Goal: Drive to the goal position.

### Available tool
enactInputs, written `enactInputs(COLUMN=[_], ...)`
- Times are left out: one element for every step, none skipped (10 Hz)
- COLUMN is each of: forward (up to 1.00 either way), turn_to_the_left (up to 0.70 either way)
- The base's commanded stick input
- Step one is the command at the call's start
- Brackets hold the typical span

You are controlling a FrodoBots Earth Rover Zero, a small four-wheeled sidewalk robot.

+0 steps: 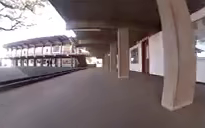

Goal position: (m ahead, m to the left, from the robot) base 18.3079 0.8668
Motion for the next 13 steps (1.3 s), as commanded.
enactInputs(forward=[1.00, 1.00, 1.00, 1.00, 1.00, 1.00, 1.00, 1.00, 1.00, 1.00, 1.00, 1.00, 1.00], turn_to_the_left=[0.01, 0.01, 0.01, 0.01, 0.01, 0.01, 0.01, 0.01, 0.01, 0.01, 0.01, 0.32, 0.13])
